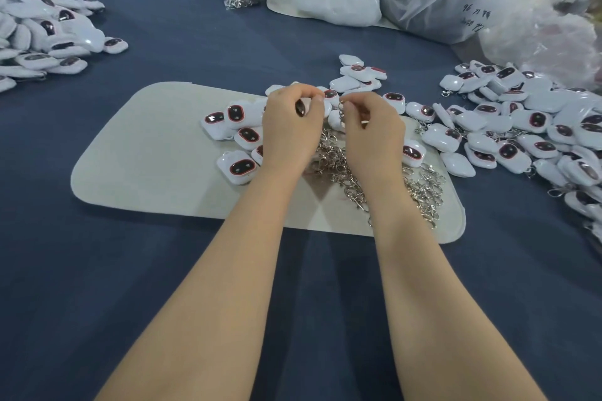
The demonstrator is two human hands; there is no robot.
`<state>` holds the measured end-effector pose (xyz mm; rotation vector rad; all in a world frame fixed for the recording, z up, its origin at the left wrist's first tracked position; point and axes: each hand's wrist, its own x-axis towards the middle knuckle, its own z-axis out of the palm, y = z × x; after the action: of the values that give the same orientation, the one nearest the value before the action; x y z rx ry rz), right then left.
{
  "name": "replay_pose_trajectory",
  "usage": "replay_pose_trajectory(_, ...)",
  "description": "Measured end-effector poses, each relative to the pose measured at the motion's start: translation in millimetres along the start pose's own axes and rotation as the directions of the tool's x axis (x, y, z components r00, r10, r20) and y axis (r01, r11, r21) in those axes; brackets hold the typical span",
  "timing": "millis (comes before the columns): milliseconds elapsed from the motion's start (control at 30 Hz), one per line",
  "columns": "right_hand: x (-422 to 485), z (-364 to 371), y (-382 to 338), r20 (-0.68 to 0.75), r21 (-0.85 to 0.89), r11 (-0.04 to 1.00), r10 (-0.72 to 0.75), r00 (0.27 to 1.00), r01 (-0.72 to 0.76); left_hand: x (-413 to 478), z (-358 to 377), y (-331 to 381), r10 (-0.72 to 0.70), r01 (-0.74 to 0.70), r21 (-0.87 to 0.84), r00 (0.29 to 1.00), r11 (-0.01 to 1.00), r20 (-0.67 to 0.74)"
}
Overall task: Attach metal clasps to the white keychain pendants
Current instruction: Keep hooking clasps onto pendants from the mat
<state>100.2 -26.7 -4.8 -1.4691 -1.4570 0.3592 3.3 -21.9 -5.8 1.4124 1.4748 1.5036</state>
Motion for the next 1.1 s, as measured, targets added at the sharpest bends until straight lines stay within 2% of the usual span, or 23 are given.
replay_pose_trajectory(233, -1.8, 2.7, -4.2, 0.017, -0.026, 0.995, -0.091, 0.996, 0.091, -3.6, 2.0, -0.7, 0.053, -0.063, 0.096, 0.993, 0.993, 0.106)
replay_pose_trajectory(367, -1.9, 4.0, -5.2, 0.02, 0.012, 0.994, -0.105, 0.994, 0.105, -2.9, 1.3, -0.8, 0.066, -0.077, 0.122, 0.994, 0.99, 0.091)
replay_pose_trajectory(600, -3.3, 3.9, -7.6, -0.012, 0.105, 0.99, -0.093, 0.996, 0.094, -3.5, 2.3, -2.0, 0.102, -0.119, 0.19, 0.99, 0.974, 0.098)
replay_pose_trajectory(733, -4.1, 3.9, -9.1, 0.014, 0.184, 0.983, -0.022, 1.0, 0.019, -2.3, 1.8, -0.9, 0.081, -0.088, 0.146, 0.995, 0.985, 0.057)
replay_pose_trajectory(900, -2.4, 5.3, -6.5, 0.051, 0.142, 0.99, 0.011, 0.999, -0.018, -1.0, 1.1, -1.5, 0.045, -0.048, 0.115, 0.999, 0.992, 0.03)
replay_pose_trajectory(1100, -2.3, 5.7, -3.4, 0.0, 0.049, 0.998, -0.045, 0.999, 0.044, -2.3, 3.4, -0.9, 0.084, -0.094, 0.174, 0.994, 0.98, 0.066)
